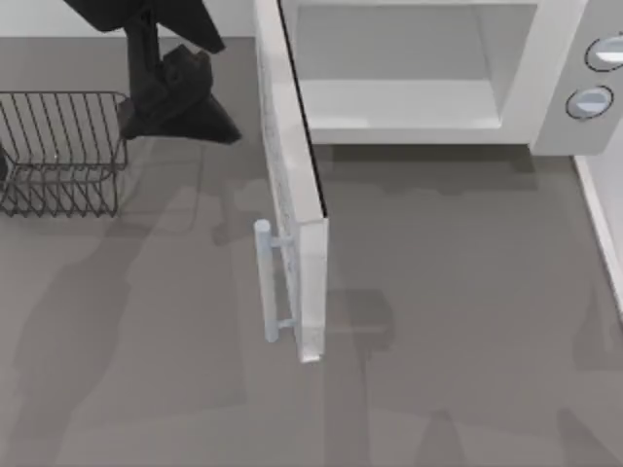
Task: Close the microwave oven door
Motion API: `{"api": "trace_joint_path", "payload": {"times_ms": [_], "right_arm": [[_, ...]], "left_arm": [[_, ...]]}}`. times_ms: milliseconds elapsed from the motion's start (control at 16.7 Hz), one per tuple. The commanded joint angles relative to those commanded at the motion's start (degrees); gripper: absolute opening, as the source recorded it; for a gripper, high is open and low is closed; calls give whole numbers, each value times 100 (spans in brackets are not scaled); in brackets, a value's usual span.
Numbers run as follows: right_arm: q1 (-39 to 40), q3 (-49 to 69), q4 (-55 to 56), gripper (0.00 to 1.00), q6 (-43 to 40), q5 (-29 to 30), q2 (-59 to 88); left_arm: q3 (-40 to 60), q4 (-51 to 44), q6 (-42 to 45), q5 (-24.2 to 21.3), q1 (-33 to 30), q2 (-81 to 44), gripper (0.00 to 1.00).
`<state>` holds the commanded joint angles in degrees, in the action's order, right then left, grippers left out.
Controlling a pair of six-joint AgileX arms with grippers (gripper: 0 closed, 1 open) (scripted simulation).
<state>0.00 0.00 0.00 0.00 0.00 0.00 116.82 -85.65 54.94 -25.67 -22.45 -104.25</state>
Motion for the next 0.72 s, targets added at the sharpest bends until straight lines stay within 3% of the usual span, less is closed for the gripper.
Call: {"api": "trace_joint_path", "payload": {"times_ms": [420,720], "right_arm": [[0,0,0,100,0,0,0],[0,0,0,100,0,0,0]], "left_arm": [[-106,107,-31,11,-16,20,100],[-1114,1238,-345,101,-328,57,100]]}}
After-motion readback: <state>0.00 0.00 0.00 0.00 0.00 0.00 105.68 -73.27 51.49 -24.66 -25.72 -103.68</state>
